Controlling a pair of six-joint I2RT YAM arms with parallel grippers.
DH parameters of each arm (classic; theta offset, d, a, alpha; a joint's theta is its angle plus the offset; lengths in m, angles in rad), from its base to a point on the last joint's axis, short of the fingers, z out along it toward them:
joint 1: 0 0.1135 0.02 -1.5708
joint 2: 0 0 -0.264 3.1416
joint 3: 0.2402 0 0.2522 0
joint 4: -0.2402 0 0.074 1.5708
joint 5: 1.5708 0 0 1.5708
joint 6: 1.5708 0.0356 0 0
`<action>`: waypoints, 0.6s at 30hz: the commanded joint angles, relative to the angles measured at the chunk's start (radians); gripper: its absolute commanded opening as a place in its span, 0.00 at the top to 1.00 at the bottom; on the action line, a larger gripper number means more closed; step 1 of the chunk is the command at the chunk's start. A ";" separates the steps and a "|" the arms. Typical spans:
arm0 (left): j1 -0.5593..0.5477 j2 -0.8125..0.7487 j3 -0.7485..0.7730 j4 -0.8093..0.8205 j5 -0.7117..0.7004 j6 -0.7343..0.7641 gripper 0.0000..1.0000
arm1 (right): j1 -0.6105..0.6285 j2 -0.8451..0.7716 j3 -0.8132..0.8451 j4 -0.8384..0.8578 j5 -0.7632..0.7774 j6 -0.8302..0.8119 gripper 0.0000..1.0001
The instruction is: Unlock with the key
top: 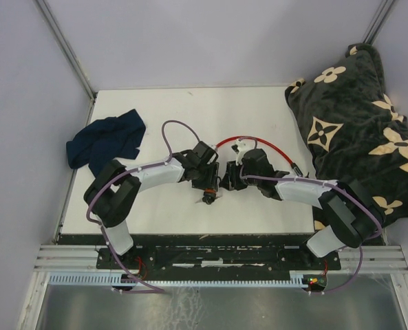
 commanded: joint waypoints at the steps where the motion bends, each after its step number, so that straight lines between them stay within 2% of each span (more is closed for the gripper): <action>1: 0.004 0.024 0.065 0.004 -0.119 -0.044 0.54 | 0.009 -0.104 0.007 -0.084 0.141 -0.039 0.49; 3: 0.004 0.026 0.085 -0.014 -0.141 -0.049 0.47 | 0.010 -0.159 0.010 -0.136 0.191 -0.058 0.42; 8: 0.006 -0.016 0.112 -0.042 -0.203 -0.051 0.42 | 0.005 -0.315 0.032 -0.300 0.340 -0.111 0.31; 12: 0.019 -0.008 0.130 -0.057 -0.179 -0.037 0.39 | 0.000 -0.427 0.057 -0.406 0.447 -0.138 0.28; 18: 0.020 0.039 0.112 -0.070 -0.187 -0.039 0.40 | 0.000 -0.530 0.074 -0.503 0.492 -0.159 0.28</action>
